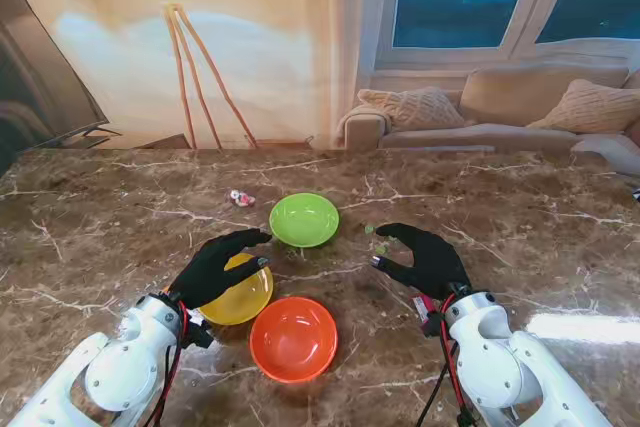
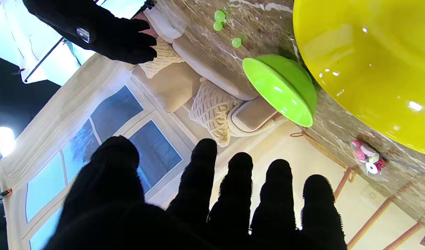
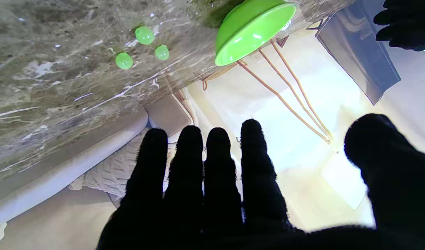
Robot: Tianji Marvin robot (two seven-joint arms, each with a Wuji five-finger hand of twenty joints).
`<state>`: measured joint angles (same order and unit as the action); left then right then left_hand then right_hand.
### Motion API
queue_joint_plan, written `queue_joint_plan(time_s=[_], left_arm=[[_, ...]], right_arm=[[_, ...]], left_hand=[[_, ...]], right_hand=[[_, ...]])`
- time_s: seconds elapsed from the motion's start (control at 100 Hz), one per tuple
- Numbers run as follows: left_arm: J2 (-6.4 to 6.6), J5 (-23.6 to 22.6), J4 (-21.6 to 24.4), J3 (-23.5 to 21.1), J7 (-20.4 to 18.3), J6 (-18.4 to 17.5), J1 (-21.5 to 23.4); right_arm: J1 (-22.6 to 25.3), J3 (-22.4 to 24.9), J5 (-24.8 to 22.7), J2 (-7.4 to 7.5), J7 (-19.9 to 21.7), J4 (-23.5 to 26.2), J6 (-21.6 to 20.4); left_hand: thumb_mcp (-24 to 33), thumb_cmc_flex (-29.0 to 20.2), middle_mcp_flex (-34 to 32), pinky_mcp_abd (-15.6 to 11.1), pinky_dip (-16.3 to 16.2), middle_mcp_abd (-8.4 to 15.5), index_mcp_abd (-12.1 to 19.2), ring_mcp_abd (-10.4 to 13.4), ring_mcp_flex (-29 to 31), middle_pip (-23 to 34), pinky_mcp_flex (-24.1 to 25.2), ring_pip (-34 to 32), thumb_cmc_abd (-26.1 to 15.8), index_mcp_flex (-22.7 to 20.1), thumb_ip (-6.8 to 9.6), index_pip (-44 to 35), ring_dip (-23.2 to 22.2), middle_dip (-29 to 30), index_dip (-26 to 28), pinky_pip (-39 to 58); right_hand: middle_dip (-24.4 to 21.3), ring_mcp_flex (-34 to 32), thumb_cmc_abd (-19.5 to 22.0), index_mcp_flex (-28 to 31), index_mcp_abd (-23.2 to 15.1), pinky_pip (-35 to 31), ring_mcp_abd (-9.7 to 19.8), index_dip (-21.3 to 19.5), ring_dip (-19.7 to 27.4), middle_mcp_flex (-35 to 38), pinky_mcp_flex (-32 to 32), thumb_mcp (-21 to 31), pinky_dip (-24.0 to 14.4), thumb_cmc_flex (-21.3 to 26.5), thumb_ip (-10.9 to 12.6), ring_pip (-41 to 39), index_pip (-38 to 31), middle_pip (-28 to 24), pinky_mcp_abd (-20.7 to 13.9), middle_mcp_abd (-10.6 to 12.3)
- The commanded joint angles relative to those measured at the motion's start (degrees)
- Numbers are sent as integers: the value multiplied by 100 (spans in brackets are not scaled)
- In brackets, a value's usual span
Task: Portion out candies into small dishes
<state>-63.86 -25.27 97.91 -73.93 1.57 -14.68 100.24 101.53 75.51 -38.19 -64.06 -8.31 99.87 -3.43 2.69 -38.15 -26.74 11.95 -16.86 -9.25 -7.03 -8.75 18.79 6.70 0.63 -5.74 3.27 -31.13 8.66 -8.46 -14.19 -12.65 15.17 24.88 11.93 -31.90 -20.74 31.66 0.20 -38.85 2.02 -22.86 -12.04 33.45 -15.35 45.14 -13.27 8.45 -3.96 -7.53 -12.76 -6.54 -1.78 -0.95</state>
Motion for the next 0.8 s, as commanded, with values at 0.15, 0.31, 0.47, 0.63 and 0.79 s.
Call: queue_joint_plan(time_s=[0.15, 0.31, 0.47, 0.63, 0.79], left_arm=[[-8, -43, -1, -33, 50, -23, 67], [-5, -29, -33, -71, 36, -68, 62], [-9, -19, -28, -113, 41, -32, 94], [-6, -56, -8, -126, 44, -32, 89], [-10, -69, -20, -85, 62, 1, 58]], right_arm=[[78, 15, -10, 20, 211, 35, 102], [63, 55, -165, 54, 328, 81, 144], [-122, 0, -176, 67, 428, -2, 266], [-413, -45, -325, 123, 669, -201, 283], [-852, -254, -472, 134, 654, -634, 461]], left_hand=[[-133, 219, 233, -142, 52, -46, 46, 125, -125, -78, 23, 98, -289, 159, -135, 75, 82, 98, -43, 0], [-132, 219, 231, -149, 53, -43, 39, 123, -119, -79, 21, 97, -289, 158, -135, 75, 81, 98, -42, 5], [-130, 211, 233, -136, 54, -50, 36, 118, -120, -79, 20, 97, -284, 154, -135, 75, 81, 97, -43, 7], [-130, 208, 233, -138, 54, -42, 44, 114, -121, -82, 18, 98, -281, 154, -135, 76, 82, 99, -43, 8], [-131, 208, 229, -134, 54, -35, 50, 121, -120, -78, 15, 98, -280, 149, -136, 72, 82, 97, -41, 12]], right_hand=[[-42, 113, 132, -192, -88, 76, 127, 1, 91, -134, 38, -129, 123, -305, 247, 48, 61, 39, -136, 100], [-30, 84, 86, -185, -90, 64, 108, -11, 80, -105, 25, -107, 103, -244, 244, 34, 57, 28, -98, 100], [13, -1, -84, -143, -123, 4, 36, -40, 33, -30, -2, 53, 44, -71, 215, -26, 22, -20, -9, 81], [61, -18, -274, -116, -169, -48, 7, -73, -24, -14, 10, 168, -40, 130, 127, -55, -15, -39, 81, 71], [168, -11, -966, -46, -302, -58, -98, -150, -177, 10, 86, 647, -250, 870, -62, -134, -116, -91, 201, 24]])
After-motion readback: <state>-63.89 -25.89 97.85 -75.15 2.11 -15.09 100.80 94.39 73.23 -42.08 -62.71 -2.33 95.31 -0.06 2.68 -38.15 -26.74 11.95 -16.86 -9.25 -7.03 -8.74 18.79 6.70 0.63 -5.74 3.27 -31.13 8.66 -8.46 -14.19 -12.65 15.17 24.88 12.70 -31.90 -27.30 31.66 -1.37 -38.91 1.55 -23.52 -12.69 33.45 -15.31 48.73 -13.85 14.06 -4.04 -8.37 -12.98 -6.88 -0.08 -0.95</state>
